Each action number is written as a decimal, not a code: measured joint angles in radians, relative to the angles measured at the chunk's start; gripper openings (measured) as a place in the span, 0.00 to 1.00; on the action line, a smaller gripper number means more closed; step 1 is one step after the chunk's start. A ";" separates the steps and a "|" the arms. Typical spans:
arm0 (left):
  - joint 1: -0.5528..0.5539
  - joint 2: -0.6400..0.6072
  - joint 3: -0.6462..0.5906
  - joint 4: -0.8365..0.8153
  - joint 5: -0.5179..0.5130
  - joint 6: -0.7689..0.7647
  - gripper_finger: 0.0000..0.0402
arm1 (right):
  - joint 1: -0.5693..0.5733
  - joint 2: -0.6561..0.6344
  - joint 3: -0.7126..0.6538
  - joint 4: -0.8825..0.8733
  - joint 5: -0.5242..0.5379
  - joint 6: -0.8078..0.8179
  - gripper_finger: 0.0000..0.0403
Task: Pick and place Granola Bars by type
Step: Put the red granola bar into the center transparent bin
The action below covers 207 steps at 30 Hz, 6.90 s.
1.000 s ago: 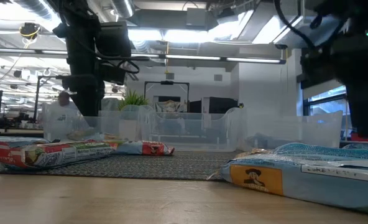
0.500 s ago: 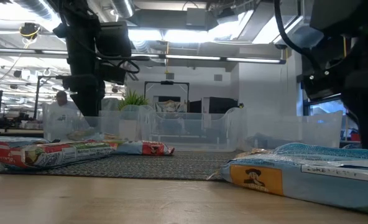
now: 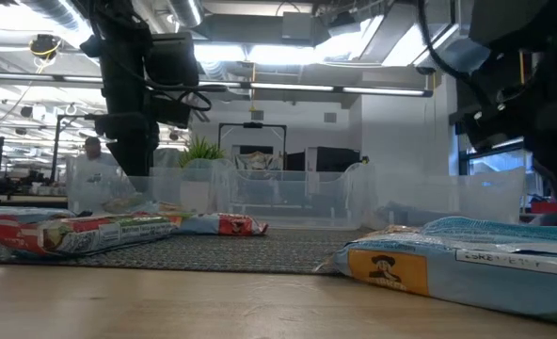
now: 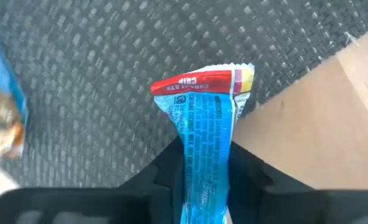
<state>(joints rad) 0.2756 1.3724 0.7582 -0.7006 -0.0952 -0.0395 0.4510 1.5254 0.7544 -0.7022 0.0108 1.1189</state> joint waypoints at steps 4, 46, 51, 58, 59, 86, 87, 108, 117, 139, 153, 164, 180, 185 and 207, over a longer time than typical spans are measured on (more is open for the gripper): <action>0.000 0.000 0.000 0.000 0.000 0.000 0.32 | -0.002 0.000 0.063 -0.040 0.010 -0.040 0.19; 0.000 0.000 0.000 0.002 0.000 -0.052 0.32 | -0.461 0.341 0.515 0.346 0.298 -1.018 0.19; 0.000 0.000 0.000 0.002 0.000 -0.052 0.32 | -0.463 0.364 0.515 0.346 0.299 -1.019 0.19; 0.000 0.000 0.000 0.002 0.000 -0.052 0.32 | -0.462 0.365 0.515 0.347 0.299 -1.017 0.19; 0.000 0.000 0.000 0.002 0.000 -0.052 0.32 | -0.462 0.365 0.515 0.347 0.298 -1.017 0.19; 0.000 0.000 0.000 0.002 0.000 -0.052 0.32 | -0.462 0.365 0.515 0.347 0.239 -1.019 0.35; 0.000 0.000 0.000 0.002 0.000 -0.052 0.32 | -0.462 0.365 0.515 0.347 0.251 -1.019 0.36; -0.168 -0.099 0.191 0.191 0.144 -0.036 0.32 | -0.439 0.066 0.516 0.145 0.268 -0.962 0.37; -0.330 -0.097 0.191 0.235 0.173 0.137 0.32 | -0.440 0.004 0.516 0.131 0.268 -0.966 0.37; -0.458 0.072 0.191 0.489 0.047 0.060 0.34 | -0.339 -0.082 0.515 -0.164 0.266 -0.912 0.37; -0.430 0.127 0.190 0.493 0.050 -0.083 0.56 | -0.289 -0.235 0.515 -0.179 0.338 -0.864 0.37; -0.444 0.126 0.190 0.494 0.042 -0.239 0.57 | -0.289 -0.229 0.515 -0.184 0.337 -0.862 0.37; -0.483 0.325 0.190 0.404 -0.060 -0.227 0.56 | -0.289 -0.229 0.515 -0.182 0.337 -0.849 0.37; -0.484 0.387 0.190 0.402 -0.067 -0.227 0.54 | -0.289 -0.229 0.515 -0.182 0.337 -0.835 0.37; -0.483 0.408 0.192 0.402 -0.011 -0.126 0.18 | -0.289 -0.229 0.515 -0.182 0.337 -0.835 0.37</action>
<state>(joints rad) -0.2077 1.7800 0.9501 -0.2985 -0.1061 -0.1656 0.1616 1.2964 1.2697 -0.8845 0.3481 0.2844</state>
